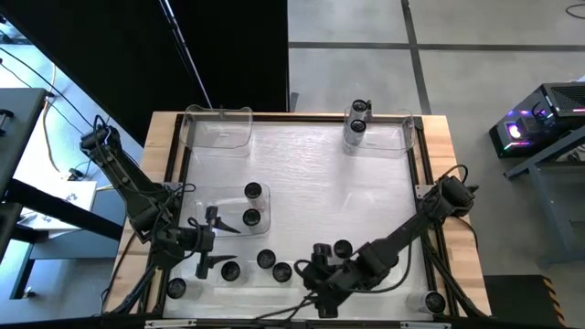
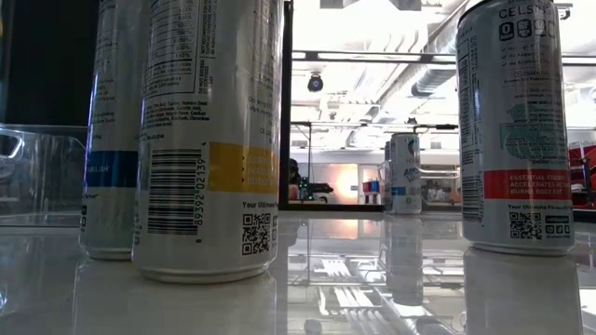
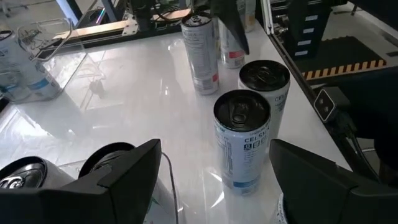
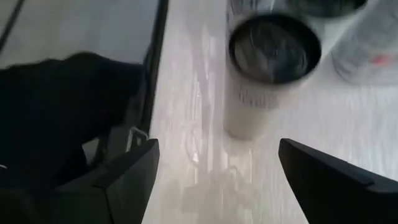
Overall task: Sort soda cans
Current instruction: Put the white-yellow can into the top left transparent bin
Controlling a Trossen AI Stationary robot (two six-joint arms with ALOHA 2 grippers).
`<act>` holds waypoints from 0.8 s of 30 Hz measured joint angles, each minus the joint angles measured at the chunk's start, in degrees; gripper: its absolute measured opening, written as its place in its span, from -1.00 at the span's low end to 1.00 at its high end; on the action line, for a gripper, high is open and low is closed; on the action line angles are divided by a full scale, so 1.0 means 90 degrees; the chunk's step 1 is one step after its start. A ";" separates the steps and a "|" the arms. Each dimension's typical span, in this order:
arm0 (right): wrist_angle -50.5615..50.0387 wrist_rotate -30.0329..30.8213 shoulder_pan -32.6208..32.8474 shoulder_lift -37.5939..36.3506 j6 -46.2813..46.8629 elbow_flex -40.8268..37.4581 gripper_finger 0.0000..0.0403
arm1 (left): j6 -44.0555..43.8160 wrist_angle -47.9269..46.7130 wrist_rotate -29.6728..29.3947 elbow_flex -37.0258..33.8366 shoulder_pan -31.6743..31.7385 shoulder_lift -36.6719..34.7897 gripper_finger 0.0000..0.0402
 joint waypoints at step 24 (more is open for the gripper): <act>0.1157 0.0737 -0.0360 0.0249 0.0294 -0.0400 0.62 | 0.0231 0.0854 -0.0345 0.0000 0.0342 0.0002 0.46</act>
